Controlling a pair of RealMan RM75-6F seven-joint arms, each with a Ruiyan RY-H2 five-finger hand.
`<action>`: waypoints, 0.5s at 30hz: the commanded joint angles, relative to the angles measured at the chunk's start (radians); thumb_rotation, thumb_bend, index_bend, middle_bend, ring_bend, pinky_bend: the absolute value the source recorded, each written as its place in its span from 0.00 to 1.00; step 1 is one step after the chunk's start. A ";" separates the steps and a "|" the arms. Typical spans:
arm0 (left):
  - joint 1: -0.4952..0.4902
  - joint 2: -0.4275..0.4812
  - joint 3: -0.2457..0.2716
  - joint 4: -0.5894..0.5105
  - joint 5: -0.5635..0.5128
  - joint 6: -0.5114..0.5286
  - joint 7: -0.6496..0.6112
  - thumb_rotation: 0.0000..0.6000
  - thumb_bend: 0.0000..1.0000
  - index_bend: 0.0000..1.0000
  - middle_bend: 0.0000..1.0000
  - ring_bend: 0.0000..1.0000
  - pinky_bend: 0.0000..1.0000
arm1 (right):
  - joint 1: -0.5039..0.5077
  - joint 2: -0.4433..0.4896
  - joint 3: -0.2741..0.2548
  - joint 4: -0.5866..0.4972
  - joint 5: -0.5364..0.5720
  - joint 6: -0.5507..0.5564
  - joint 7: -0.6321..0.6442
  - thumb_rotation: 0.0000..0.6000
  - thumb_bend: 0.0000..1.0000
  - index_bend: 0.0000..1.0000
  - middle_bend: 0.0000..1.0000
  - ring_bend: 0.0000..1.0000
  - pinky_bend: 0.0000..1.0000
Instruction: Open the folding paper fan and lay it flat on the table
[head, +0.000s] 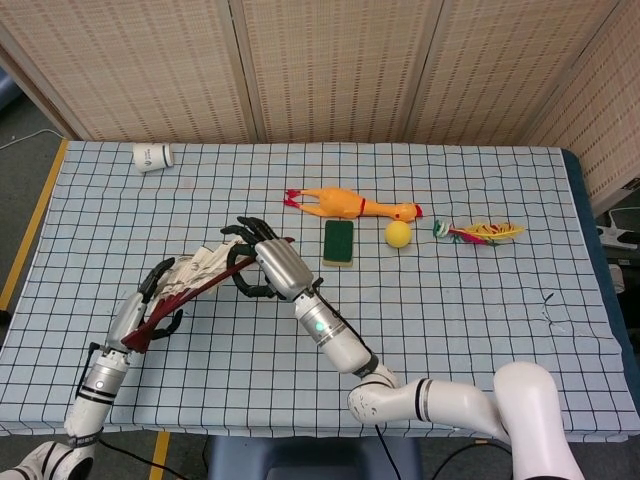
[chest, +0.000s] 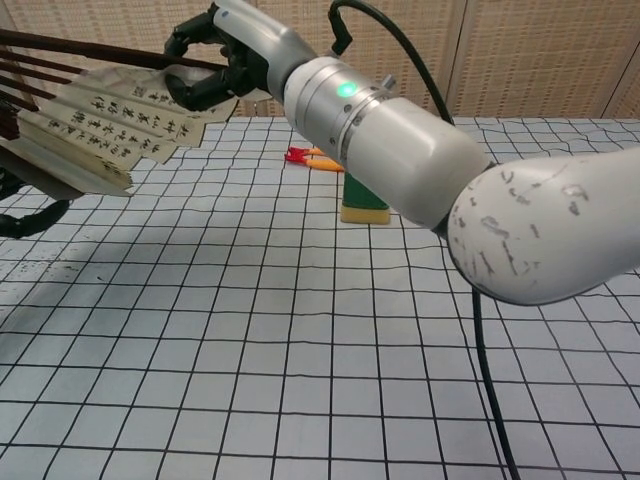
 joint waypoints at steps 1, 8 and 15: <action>-0.012 -0.031 -0.021 0.022 -0.024 -0.002 0.030 1.00 0.44 0.00 0.00 0.00 0.07 | 0.000 0.001 -0.002 -0.001 -0.002 0.004 0.000 1.00 0.61 0.74 0.15 0.00 0.00; 0.002 -0.093 -0.063 0.044 -0.062 0.059 0.012 1.00 0.43 0.16 0.00 0.00 0.08 | 0.003 0.000 -0.010 0.000 -0.002 0.004 0.001 1.00 0.61 0.74 0.15 0.00 0.00; 0.015 -0.153 -0.127 0.070 -0.134 0.090 0.004 1.00 0.45 0.56 0.07 0.00 0.17 | -0.001 0.006 -0.017 -0.001 -0.009 0.008 0.013 1.00 0.61 0.74 0.15 0.00 0.00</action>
